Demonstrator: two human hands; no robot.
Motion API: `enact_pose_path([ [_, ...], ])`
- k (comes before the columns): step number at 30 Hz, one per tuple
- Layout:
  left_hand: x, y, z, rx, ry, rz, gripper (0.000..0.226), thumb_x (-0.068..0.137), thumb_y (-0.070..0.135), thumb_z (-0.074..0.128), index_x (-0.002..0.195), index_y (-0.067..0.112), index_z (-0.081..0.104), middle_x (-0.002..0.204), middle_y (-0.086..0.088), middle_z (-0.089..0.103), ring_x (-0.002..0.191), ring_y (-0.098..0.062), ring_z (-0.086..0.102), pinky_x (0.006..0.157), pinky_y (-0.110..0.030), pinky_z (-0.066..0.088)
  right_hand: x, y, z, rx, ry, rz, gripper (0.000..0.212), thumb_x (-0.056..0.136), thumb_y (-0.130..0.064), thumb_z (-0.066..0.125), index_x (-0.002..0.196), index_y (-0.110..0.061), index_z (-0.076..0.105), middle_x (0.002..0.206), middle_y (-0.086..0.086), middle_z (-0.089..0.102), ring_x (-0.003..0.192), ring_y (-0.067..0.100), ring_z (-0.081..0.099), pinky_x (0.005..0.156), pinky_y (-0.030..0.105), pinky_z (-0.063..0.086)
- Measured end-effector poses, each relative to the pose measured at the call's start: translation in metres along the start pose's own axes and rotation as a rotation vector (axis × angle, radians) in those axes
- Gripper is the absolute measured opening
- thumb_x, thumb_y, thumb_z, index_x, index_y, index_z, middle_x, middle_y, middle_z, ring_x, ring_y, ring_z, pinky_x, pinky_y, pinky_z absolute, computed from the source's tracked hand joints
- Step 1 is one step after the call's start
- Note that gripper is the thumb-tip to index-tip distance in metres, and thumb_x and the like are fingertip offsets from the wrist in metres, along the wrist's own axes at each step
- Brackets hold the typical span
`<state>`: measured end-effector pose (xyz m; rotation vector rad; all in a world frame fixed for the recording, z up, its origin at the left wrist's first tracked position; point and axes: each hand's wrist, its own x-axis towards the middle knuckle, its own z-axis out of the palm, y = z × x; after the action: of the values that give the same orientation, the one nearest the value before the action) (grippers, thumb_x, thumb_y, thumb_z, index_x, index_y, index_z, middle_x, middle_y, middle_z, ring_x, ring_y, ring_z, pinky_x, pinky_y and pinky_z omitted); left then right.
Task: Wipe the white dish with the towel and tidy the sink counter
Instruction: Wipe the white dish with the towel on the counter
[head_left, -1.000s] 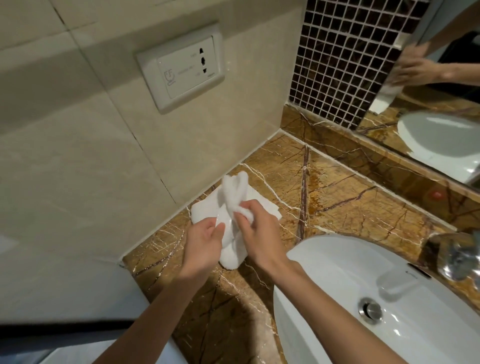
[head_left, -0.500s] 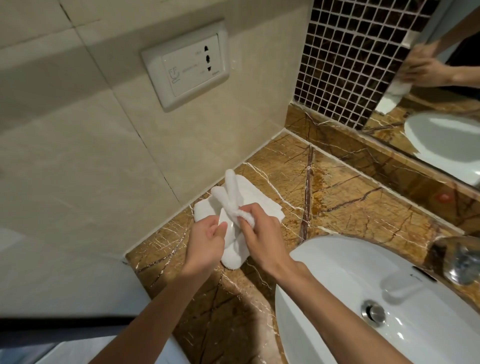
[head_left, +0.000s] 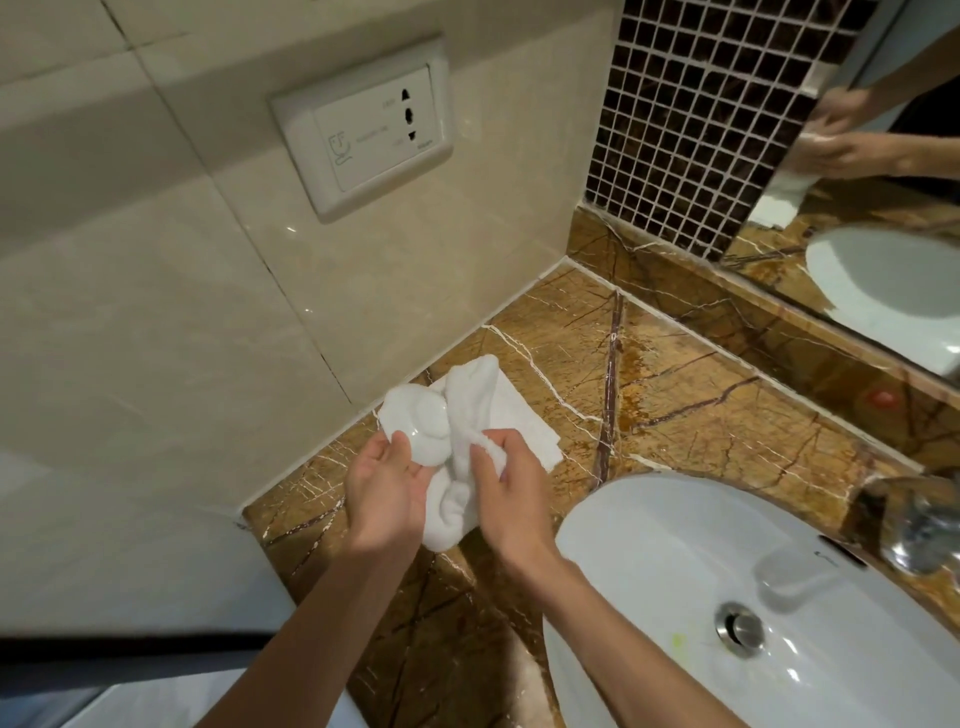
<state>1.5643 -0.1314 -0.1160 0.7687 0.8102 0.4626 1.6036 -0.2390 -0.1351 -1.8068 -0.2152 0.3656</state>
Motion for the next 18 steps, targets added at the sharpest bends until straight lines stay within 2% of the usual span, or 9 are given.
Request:
enact_pose_path([
  [2, 0.004, -0.001, 0.004, 0.038, 0.056, -0.022, 0.021, 0.099, 0.013, 0.042, 0.108, 0.006, 0.059, 0.097, -0.015, 0.072, 0.083, -0.025, 0.072, 0.060, -0.032, 0.059, -0.014, -0.001, 0.005, -0.010, -0.022, -0.006, 0.010, 0.098, -0.034, 0.046, 0.101, -0.029, 0.054, 0.087, -0.007, 0.065, 0.073, -0.003, 0.060, 0.055, 0.011, 0.044],
  [4, 0.007, -0.003, 0.004, 0.097, 0.068, -0.017, 0.021, 0.099, 0.013, 0.043, 0.110, 0.006, 0.059, 0.100, -0.016, 0.071, 0.085, -0.025, 0.072, 0.064, -0.033, 0.060, -0.021, -0.001, 0.009, -0.009, -0.016, -0.018, 0.010, 0.099, -0.035, 0.044, 0.102, -0.030, 0.052, 0.088, -0.003, 0.065, 0.075, 0.004, 0.062, 0.058, 0.020, 0.048],
  [7, 0.006, -0.003, 0.002, 0.131, 0.047, 0.002, 0.020, 0.098, 0.011, 0.044, 0.107, 0.006, 0.061, 0.090, -0.011, 0.075, 0.084, -0.026, 0.072, 0.062, -0.031, 0.059, -0.019, -0.004, 0.010, -0.024, 0.010, -0.020, 0.009, 0.099, -0.034, 0.044, 0.103, -0.029, 0.051, 0.089, -0.001, 0.065, 0.077, 0.008, 0.063, 0.063, 0.029, 0.052],
  [10, 0.004, -0.008, 0.000, 0.160, 0.036, -0.003, 0.019, 0.097, 0.010, 0.047, 0.108, 0.006, 0.062, 0.101, -0.016, 0.073, 0.092, -0.028, 0.071, 0.079, -0.038, 0.059, -0.013, -0.004, 0.009, 0.013, 0.048, 0.057, 0.008, 0.099, -0.032, 0.045, 0.103, -0.030, 0.051, 0.092, -0.001, 0.065, 0.079, 0.006, 0.062, 0.060, 0.021, 0.048],
  [12, 0.002, -0.011, 0.002, 0.175, 0.035, -0.012, 0.019, 0.096, 0.010, 0.048, 0.109, 0.006, 0.061, 0.109, -0.018, 0.069, 0.097, -0.029, 0.069, 0.090, -0.043, 0.053, -0.014, -0.003, 0.009, 0.018, 0.049, 0.064, 0.008, 0.098, -0.034, 0.045, 0.103, -0.031, 0.052, 0.092, -0.002, 0.065, 0.080, 0.006, 0.062, 0.062, 0.023, 0.048],
  [13, 0.002, -0.011, 0.004, 0.181, 0.026, -0.010, 0.019, 0.096, 0.011, 0.049, 0.109, 0.006, 0.061, 0.108, -0.017, 0.070, 0.096, -0.028, 0.069, 0.090, -0.043, 0.053, -0.016, -0.002, 0.009, 0.018, 0.043, 0.050, 0.008, 0.098, -0.035, 0.045, 0.103, -0.032, 0.052, 0.092, -0.003, 0.065, 0.080, 0.006, 0.063, 0.064, 0.025, 0.050],
  [16, 0.003, -0.011, 0.005, 0.335, -0.009, 0.057, 0.019, 0.097, 0.015, 0.049, 0.109, 0.015, 0.064, 0.095, -0.004, 0.075, 0.089, -0.022, 0.072, 0.075, -0.036, 0.058, -0.026, 0.000, 0.012, -0.024, -0.037, 0.006, 0.010, 0.096, -0.044, 0.044, 0.105, -0.042, 0.047, 0.096, -0.004, 0.065, 0.085, 0.007, 0.064, 0.069, 0.034, 0.057],
  [18, 0.003, -0.010, 0.003, 0.466, -0.058, 0.096, 0.022, 0.097, 0.018, 0.048, 0.113, 0.019, 0.064, 0.098, -0.001, 0.075, 0.091, -0.021, 0.071, 0.077, -0.038, 0.057, -0.027, -0.001, 0.013, -0.054, -0.078, -0.014, 0.012, 0.095, -0.048, 0.042, 0.107, -0.048, 0.044, 0.099, -0.005, 0.064, 0.087, 0.006, 0.064, 0.067, 0.031, 0.057],
])
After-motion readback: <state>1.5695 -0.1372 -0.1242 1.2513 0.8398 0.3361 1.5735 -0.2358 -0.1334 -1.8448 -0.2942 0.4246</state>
